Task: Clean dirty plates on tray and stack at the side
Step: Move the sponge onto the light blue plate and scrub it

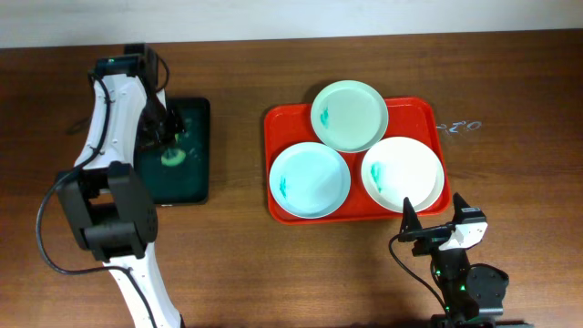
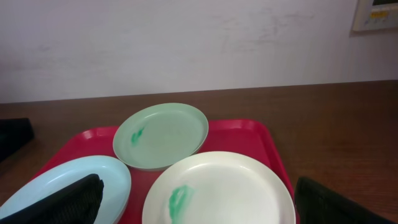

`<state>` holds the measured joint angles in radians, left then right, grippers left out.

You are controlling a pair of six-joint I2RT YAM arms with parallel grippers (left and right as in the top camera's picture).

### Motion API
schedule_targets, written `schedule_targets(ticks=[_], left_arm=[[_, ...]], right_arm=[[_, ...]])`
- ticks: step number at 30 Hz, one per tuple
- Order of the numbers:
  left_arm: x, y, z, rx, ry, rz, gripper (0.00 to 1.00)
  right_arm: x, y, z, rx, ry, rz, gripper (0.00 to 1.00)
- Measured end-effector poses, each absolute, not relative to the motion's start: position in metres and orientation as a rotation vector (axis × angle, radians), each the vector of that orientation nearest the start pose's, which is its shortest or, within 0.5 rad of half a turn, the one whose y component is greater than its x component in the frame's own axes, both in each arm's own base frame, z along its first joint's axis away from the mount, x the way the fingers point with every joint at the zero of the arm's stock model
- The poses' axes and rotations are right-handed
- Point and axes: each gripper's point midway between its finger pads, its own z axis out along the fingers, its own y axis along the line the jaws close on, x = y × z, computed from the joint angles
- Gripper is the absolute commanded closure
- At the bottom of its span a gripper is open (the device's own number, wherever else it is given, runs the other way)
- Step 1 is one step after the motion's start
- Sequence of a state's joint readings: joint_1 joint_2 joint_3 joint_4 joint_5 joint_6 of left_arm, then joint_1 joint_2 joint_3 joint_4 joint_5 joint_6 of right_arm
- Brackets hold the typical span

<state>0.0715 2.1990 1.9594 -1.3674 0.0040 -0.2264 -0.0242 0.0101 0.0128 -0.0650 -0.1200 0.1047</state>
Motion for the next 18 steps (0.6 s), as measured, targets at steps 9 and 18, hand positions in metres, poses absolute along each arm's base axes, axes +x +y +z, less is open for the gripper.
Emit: schedule_targets(ticks=[9,18], left_arm=[[0.396,-0.166,0.229,0.125,2.858,-0.488,1.00],[0.341,-0.308,0.051,0.084,2.914,-0.296,1.00]], right_arm=[[0.245,0.015,0.162,0.013,1.635,0.160,0.02],[0.245,0.015,0.161,0.014,1.635,0.160,0.02]])
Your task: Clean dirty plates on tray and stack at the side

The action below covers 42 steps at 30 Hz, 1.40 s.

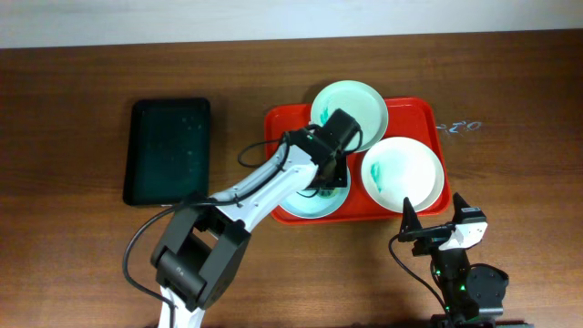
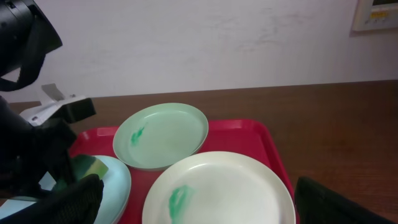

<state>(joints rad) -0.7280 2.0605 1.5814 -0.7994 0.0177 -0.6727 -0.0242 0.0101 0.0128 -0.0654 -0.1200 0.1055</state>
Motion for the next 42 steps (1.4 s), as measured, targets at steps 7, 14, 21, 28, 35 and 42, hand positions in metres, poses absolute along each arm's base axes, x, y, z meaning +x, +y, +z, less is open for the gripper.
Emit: schedule_targets(ticks=[7,14,21,28,35,42], left_arm=[[0.347,-0.281,0.036,-0.209,2.866,-0.104,0.34],[0.383,-0.239,0.104,-0.241,2.832,-0.066,0.01],[0.352,-0.075,0.169,-0.614,2.913,0.227,0.01],[0.334,-0.078,0.167,-0.615,2.999,0.214,0.01],[0.321,-0.081,0.167,-0.620,3.059,0.208,0.01],[0.322,-0.084,0.166,-0.623,3.063,0.182,0.00]], right_arm=[[0.245,0.015,0.161,0.014,1.636,0.160,0.02],[0.245,0.015,0.162,0.013,1.635,0.160,0.02],[0.245,0.020,0.175,0.002,1.579,0.202,0.02],[0.196,0.079,0.290,-0.181,1.127,0.702,0.02],[0.157,0.027,0.424,0.018,0.888,0.438,0.02],[0.212,0.028,0.438,-0.024,1.857,0.228,0.02]])
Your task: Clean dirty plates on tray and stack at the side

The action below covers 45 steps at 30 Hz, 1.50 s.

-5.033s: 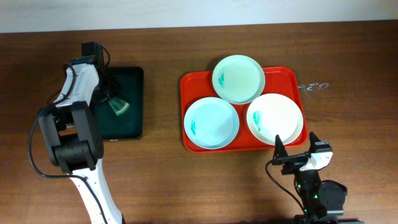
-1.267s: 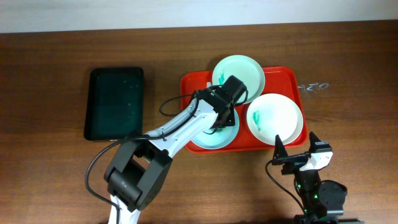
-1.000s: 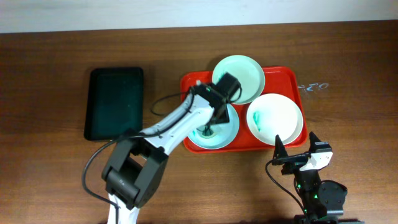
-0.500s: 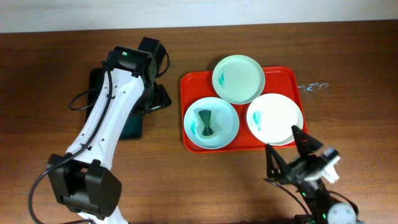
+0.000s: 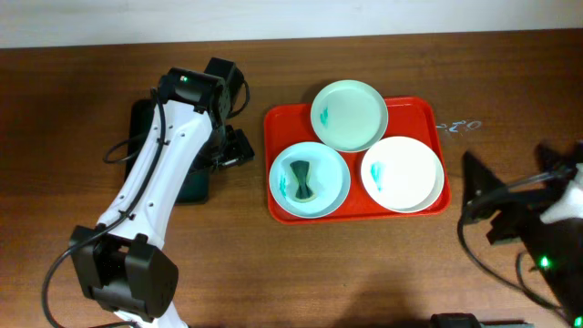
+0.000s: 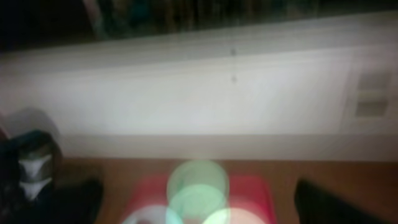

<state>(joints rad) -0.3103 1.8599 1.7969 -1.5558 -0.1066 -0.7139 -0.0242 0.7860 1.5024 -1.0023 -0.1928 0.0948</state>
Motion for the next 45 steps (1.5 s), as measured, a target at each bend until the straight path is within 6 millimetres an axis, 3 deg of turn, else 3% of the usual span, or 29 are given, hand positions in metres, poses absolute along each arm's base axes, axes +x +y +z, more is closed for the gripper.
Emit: schedule_targets(ticks=[2,3,4,6,8,10,12,14,18,21,26,27,28,29,30,31,37,42,45], left_arm=[[0.321,-0.085,0.166,-0.623,3.066,0.175,0.00],[0.321,-0.085,0.166,-0.624,3.067,0.174,0.01],[0.321,-0.085,0.166,-0.624,3.067,0.174,0.00],[0.321,-0.085,0.166,-0.624,3.066,0.173,0.01],[0.322,-0.085,0.166,-0.623,3.063,0.170,0.01],[0.324,-0.086,0.166,-0.623,3.055,0.162,0.00],[0.326,-0.087,0.166,-0.622,3.048,0.153,0.01],[0.326,-0.087,0.166,-0.622,3.049,0.151,0.01],[0.327,-0.088,0.166,-0.622,3.048,0.142,0.01],[0.329,-0.089,0.166,-0.621,3.042,0.136,0.09],[0.333,-0.091,0.166,-0.611,3.028,0.121,0.16],[0.333,-0.092,0.166,-0.604,3.028,0.120,0.21],[0.336,-0.097,0.166,-0.579,3.024,0.094,0.23],[0.343,-0.109,0.165,-0.508,3.018,0.017,0.28],[0.349,-0.124,0.163,-0.419,3.015,-0.073,0.32],[0.351,-0.139,0.159,-0.346,3.017,-0.152,0.39],[0.349,-0.205,0.116,-0.113,2.997,-0.431,0.50],[0.358,-0.252,0.068,-0.092,2.966,-0.507,0.49],[0.360,-0.260,0.043,-0.072,2.975,-0.458,0.48]], right_arm=[[0.234,0.036,0.437,-0.056,1.983,0.279,0.01],[0.246,0.046,0.431,-0.090,2.029,0.342,0.26],[0.259,0.057,0.420,-0.127,2.084,0.426,0.37],[0.284,0.073,0.381,-0.148,2.248,0.578,0.47],[0.317,0.079,0.324,-0.111,2.442,0.673,0.52],[0.352,0.086,0.244,-0.058,2.661,0.743,0.55],[0.379,0.097,0.178,-0.050,2.805,0.771,0.57],[0.390,0.113,0.129,-0.092,2.898,0.790,0.57],[0.395,0.134,0.071,-0.168,2.996,0.758,0.56],[0.403,0.134,0.053,-0.254,2.994,0.623,0.56],[0.397,0.146,0.028,-0.414,3.017,0.581,0.57],[0.394,0.145,0.023,-0.415,3.033,0.578,0.60],[0.390,0.143,0.017,-0.418,3.051,0.572,0.74],[0.387,0.142,0.014,-0.418,3.065,0.569,0.85],[0.386,0.142,0.012,-0.424,3.067,0.568,0.88],[0.384,0.142,0.011,-0.423,3.074,0.568,0.88],[0.378,0.141,0.010,-0.425,3.096,0.571,0.89],[0.375,0.140,0.010,-0.421,3.111,0.573,0.94],[0.375,0.140,0.010,-0.422,3.113,0.573,0.94]])
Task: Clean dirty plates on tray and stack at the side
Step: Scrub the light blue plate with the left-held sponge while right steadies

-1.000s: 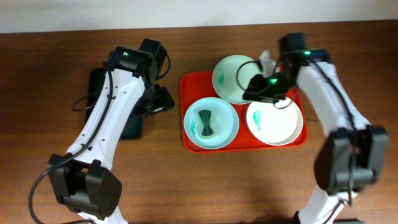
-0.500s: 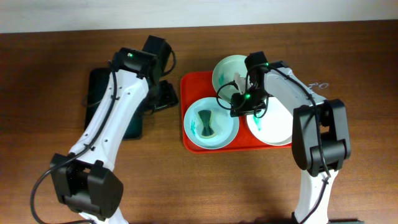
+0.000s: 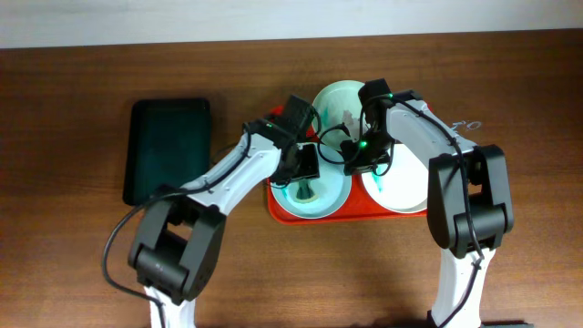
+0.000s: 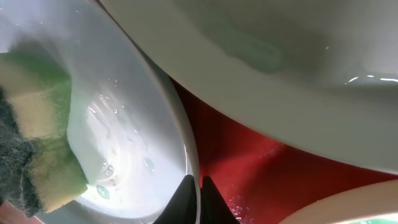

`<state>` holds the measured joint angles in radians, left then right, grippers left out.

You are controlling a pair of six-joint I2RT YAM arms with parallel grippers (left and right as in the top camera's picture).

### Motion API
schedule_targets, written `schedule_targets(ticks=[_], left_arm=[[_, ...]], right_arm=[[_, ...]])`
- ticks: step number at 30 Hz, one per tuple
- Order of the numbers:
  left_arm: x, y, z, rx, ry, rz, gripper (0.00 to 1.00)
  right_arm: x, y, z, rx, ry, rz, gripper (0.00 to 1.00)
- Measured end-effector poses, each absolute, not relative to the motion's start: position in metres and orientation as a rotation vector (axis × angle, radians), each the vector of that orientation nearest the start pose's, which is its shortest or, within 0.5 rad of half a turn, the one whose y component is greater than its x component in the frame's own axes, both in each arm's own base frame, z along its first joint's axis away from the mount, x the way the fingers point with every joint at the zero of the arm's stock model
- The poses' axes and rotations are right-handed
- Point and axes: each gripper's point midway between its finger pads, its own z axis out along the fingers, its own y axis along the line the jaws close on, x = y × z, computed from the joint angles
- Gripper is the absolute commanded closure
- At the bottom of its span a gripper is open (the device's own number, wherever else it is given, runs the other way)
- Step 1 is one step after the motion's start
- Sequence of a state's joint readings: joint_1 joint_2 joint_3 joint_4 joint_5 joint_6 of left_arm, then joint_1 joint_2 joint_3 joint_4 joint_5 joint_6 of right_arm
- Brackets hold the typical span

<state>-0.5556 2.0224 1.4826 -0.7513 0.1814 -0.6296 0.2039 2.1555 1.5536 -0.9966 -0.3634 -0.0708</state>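
Observation:
The light blue plate [image 3: 314,193] lies at the front left of the red tray [image 3: 275,208], wet, with a green and yellow sponge [image 4: 37,140] in it. My right gripper [image 4: 199,190] is shut on that plate's right rim, one fingertip on each side of the edge. From the left, my left gripper [image 3: 305,164] reaches over the same plate just above the sponge [image 3: 305,190]; its jaws are hidden. The mint plate [image 3: 339,98] sits at the tray's back. The white plate [image 3: 414,187] sits at its right.
A black tray [image 3: 168,150] lies on the brown table at the left. In the right wrist view a pale plate with a green smear [image 4: 249,46] fills the top, and bare wet red tray floor [image 4: 249,168] shows beside the blue plate. Both arms cross over the tray.
My left gripper was beside the black tray and is now over the blue plate at the sponge. My right arm was raised at the table's right edge and now grips the blue plate's rim.
At first my left gripper was in the black tray at the sponge, with the right arm parked at the front. Then the left was on the blue plate with the sponge. Later the sponge lay alone in the plate. Now both grippers meet there.

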Motion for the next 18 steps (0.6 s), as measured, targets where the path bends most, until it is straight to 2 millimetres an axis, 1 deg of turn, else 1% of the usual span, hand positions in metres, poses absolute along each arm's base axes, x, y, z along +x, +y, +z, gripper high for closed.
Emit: schedule_targets(ticks=[1,3,7,9,10,11,16,18], left_arm=[[0.362,-0.257,0.039,-0.078,2.977,-0.429,0.48],[0.365,-0.251,0.035,-0.090,2.966,-0.371,0.54],[0.368,-0.253,0.035,-0.115,2.953,-0.371,0.64],[0.365,-0.259,0.036,-0.103,2.953,-0.383,0.64],[0.363,-0.261,0.036,-0.095,2.954,-0.384,0.60],[0.362,-0.263,0.036,-0.089,2.954,-0.385,0.60],[0.361,-0.262,0.035,-0.094,2.958,-0.379,0.67],[0.360,-0.261,0.030,-0.098,2.969,-0.367,0.67]], right_arm=[[0.375,0.140,0.010,-0.422,3.113,0.573,0.94],[0.375,0.140,0.010,-0.423,3.112,0.573,0.94],[0.374,0.140,0.010,-0.423,3.113,0.573,0.94],[0.374,0.140,0.010,-0.422,3.114,0.573,0.94],[0.374,0.140,0.010,-0.422,3.115,0.572,0.94],[0.373,0.140,0.010,-0.421,3.118,0.573,0.94],[0.372,0.139,0.010,-0.421,3.122,0.573,0.94],[0.372,0.139,0.010,-0.421,3.122,0.573,0.94]])
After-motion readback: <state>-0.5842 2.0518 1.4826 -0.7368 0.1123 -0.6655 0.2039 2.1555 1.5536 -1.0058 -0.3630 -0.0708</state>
